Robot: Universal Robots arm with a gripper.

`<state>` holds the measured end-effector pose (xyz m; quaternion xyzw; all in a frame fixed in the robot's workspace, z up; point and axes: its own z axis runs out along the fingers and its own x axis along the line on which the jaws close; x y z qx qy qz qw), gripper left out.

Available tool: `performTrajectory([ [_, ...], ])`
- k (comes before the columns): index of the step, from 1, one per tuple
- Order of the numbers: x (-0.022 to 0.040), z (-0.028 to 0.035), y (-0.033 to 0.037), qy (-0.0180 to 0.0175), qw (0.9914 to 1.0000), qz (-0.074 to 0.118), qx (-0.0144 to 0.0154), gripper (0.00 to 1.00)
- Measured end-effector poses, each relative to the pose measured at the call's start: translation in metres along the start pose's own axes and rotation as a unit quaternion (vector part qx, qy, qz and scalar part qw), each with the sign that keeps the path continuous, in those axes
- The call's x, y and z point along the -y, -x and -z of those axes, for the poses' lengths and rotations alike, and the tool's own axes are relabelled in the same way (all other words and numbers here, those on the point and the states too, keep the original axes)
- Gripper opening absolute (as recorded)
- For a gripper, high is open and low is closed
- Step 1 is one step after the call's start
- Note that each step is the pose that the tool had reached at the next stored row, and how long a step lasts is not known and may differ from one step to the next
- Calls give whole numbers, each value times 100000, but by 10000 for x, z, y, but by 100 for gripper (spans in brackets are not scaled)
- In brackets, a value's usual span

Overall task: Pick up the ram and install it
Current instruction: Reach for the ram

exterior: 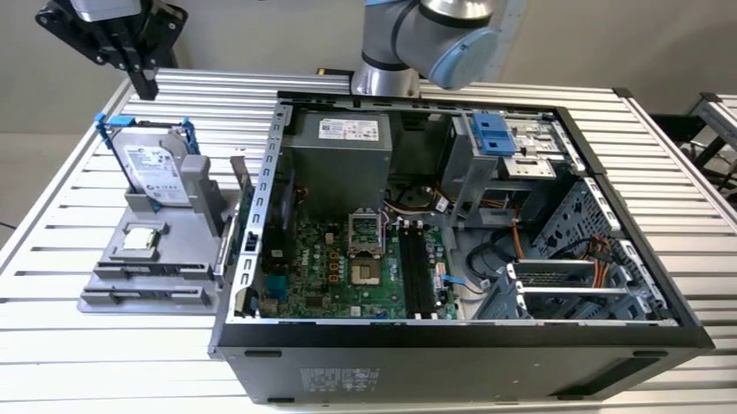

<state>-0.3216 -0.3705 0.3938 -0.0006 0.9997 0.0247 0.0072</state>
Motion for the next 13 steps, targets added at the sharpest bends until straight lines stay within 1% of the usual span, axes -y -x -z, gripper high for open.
performTrajectory([
  [7, -47, -2, -119, 6, 99999, 352, -15, 0],
  [13, -68, -2, -164, 5, 99999, 461, -23, 0],
])
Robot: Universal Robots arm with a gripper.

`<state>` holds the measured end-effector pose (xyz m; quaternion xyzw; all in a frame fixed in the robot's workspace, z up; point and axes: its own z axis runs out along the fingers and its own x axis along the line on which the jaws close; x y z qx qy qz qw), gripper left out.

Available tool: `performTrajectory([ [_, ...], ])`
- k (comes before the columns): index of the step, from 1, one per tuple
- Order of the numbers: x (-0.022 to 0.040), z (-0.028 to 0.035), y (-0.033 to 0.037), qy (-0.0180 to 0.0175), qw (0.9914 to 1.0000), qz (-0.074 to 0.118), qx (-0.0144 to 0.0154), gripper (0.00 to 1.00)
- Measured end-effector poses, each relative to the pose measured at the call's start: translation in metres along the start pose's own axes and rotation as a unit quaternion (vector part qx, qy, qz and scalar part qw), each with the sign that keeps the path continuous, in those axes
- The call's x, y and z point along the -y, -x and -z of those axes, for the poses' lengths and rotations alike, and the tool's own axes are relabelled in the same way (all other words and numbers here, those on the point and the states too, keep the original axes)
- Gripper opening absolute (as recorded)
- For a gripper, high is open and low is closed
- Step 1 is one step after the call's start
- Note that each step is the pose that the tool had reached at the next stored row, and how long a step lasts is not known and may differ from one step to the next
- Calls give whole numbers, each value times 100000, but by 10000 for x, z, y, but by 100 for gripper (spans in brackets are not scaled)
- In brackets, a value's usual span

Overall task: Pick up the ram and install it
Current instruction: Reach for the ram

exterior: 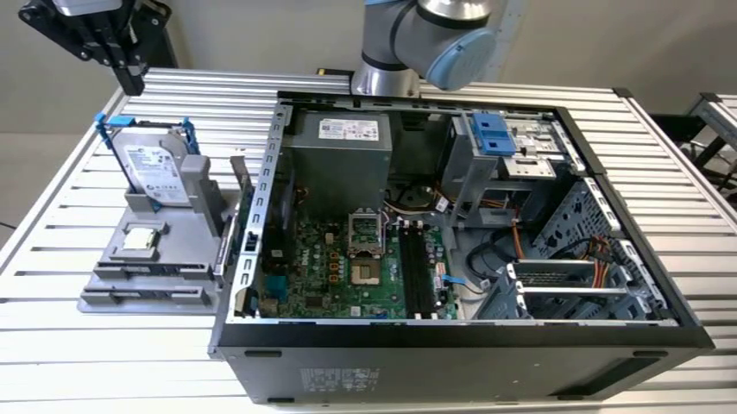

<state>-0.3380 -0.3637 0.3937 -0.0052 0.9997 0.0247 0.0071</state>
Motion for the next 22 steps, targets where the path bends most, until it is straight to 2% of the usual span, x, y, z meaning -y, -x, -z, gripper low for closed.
performTrajectory([
  [7, 2, 0, -10, -1, 100000, 1, -1, 0],
  [11, 27, 0, -39, 3, 100000, -4, 0, 0],
  [17, 111, 1, -44, 1, 100000, -2, -2, 0],
  [22, 207, -1, -47, 0, 100000, -5, -2, 0],
])
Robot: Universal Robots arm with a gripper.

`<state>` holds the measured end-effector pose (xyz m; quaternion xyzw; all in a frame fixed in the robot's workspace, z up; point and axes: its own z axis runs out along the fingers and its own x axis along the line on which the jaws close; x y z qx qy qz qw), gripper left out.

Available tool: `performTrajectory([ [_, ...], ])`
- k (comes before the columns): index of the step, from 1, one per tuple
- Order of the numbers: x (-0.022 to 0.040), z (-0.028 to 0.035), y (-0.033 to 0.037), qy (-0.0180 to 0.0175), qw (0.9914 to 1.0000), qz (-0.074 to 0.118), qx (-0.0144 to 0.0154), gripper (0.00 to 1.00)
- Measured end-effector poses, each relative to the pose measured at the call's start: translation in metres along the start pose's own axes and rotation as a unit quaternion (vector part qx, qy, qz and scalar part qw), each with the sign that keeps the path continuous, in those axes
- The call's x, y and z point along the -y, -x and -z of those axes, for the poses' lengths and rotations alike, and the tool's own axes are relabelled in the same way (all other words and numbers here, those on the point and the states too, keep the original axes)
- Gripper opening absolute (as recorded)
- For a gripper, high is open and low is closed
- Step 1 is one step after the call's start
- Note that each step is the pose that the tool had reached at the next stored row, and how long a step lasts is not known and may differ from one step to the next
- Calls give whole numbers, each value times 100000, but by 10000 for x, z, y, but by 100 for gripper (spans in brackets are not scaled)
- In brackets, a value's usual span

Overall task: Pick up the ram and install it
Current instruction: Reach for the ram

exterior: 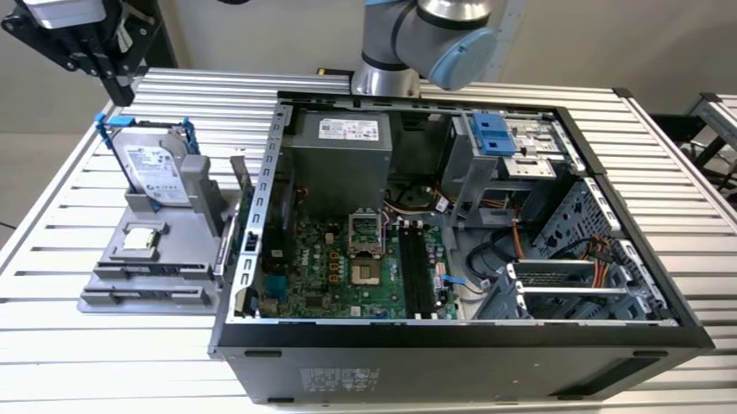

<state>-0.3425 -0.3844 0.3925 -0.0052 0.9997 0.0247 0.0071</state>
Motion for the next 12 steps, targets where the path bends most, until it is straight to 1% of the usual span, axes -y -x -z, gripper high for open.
performTrajectory([
  [12, 251, -6, -10, 0, 100000, 4, 0, 0],
])
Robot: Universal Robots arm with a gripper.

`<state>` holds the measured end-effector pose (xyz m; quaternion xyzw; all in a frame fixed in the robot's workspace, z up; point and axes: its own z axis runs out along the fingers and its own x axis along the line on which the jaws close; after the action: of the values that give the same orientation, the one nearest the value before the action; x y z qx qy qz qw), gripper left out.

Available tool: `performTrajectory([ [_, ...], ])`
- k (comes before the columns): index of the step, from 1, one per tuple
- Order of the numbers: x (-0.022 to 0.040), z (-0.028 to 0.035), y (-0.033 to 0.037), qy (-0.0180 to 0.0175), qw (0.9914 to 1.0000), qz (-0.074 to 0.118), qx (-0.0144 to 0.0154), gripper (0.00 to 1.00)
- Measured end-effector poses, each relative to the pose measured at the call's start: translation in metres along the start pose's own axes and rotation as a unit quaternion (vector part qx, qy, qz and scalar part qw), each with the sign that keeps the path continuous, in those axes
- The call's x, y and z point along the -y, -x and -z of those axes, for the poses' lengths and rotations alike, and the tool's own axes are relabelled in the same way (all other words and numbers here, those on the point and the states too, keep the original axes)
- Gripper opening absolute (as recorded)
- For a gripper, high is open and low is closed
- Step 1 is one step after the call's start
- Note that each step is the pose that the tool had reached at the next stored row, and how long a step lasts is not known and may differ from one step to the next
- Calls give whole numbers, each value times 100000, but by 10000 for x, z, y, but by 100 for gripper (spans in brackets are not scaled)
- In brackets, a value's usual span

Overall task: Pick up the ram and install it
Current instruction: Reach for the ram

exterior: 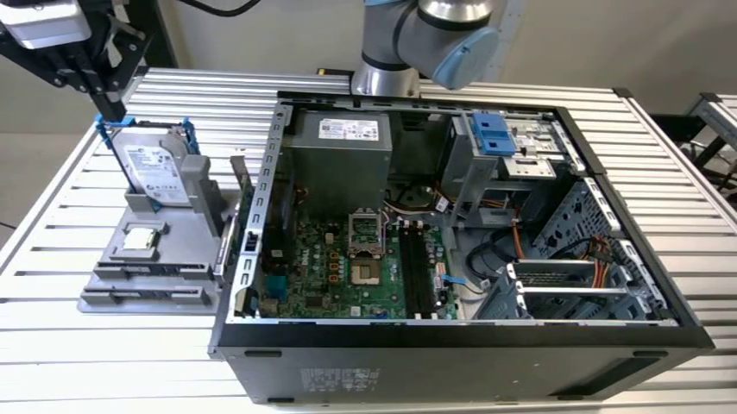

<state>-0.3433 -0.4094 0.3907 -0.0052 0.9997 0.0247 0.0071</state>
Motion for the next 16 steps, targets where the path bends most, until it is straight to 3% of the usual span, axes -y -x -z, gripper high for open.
performTrajectory([
  [16, 268, -32, -22, -2, 100000, 0, -2, 0],
])
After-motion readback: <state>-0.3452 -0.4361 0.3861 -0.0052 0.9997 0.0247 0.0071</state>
